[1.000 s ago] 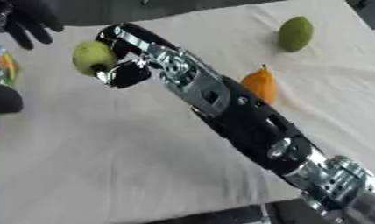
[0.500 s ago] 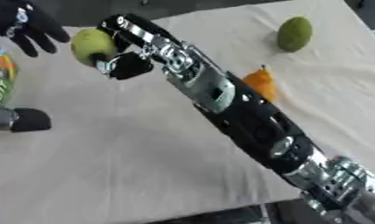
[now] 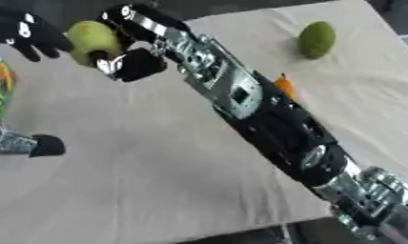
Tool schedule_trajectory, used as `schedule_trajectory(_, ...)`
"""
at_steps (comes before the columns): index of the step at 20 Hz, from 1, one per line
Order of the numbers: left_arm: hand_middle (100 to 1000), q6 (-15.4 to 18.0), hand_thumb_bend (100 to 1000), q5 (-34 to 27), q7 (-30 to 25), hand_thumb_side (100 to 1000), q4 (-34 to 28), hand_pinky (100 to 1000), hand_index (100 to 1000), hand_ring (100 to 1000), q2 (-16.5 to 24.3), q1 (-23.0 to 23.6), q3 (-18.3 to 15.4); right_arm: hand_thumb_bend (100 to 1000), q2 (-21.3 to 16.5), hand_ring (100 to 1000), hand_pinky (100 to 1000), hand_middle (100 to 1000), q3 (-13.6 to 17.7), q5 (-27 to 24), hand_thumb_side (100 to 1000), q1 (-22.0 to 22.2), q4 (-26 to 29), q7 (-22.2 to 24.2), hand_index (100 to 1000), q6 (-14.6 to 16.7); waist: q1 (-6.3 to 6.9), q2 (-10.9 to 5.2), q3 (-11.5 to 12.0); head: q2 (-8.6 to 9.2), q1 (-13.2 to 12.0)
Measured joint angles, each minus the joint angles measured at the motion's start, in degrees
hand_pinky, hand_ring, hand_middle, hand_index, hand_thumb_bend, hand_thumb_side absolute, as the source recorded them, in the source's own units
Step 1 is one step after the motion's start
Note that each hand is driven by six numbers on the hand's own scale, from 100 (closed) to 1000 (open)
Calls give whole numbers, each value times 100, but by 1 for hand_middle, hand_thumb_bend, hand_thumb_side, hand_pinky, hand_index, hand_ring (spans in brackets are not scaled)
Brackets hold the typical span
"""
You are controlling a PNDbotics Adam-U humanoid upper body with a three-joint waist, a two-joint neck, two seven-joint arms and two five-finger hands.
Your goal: Pick up the objects with one hand, pass them to the other hand, and then place them into the box on the other side of the table.
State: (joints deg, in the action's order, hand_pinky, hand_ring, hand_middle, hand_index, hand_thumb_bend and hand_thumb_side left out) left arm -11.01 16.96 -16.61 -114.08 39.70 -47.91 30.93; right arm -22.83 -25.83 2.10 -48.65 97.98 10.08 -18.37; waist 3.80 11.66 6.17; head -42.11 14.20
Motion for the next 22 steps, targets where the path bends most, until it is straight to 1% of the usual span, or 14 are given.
schedule_trajectory(1, 741, 85, 762, 80, 216, 303, 0, 656, 821, 701, 0, 72, 1, 112, -22, 574, 724, 513, -1, -43, 100, -5, 63, 53, 649, -40, 0, 1, -13, 1, 0)
schedule_trajectory(5, 743, 239, 779, 104, 914, 315, 1, 661, 824, 703, 4, 375, 36, 117, -167, 577, 728, 514, -20, -196, 100, -80, 366, 292, 648, -186, -1, 4, -47, 3, -21)
schedule_trajectory(8, 738, 306, 783, 9, 1294, 310, 1, 652, 826, 697, 7, 503, 35, 126, -271, 576, 726, 514, -20, -200, 100, -102, 528, 412, 647, -280, -11, 5, -63, 42, -42)
schedule_trajectory(10, 719, 301, 781, -18, 1473, 302, 2, 644, 817, 684, 6, 514, 33, 127, -290, 576, 726, 514, -41, -194, 100, -103, 575, 486, 647, -352, -21, 7, -64, 49, -52)
schedule_trajectory(11, 716, 279, 781, -18, 1523, 302, 7, 643, 816, 682, 2, 514, 33, 127, -299, 576, 726, 514, -52, -194, 100, -106, 598, 527, 647, -381, -26, 8, -67, 49, -56)
schedule_trajectory(12, 703, 252, 750, -18, 1555, 307, 22, 634, 800, 671, -9, 514, 32, 127, -308, 576, 726, 514, -70, -194, 100, -108, 630, 565, 647, -409, -29, 8, -71, 49, -65)
schedule_trajectory(13, 702, 224, 774, -18, 1580, 299, 49, 633, 798, 669, -48, 514, 31, 127, -311, 576, 726, 514, -76, -197, 100, -116, 655, 600, 647, -431, -31, 8, -73, 49, -75)
schedule_trajectory(18, 704, 94, 756, 62, 1709, 275, 165, 633, 795, 667, -266, 514, -26, 131, -312, 576, 725, 513, -118, -235, 100, -169, 724, 712, 647, -564, -39, 9, -88, 49, -105)
schedule_trajectory(22, 694, 96, 730, 188, 1734, 252, 186, 629, 783, 662, -399, 512, -54, 126, -312, 575, 722, 512, -186, -239, 100, -175, 720, 769, 647, -705, -45, 9, -90, 49, -115)
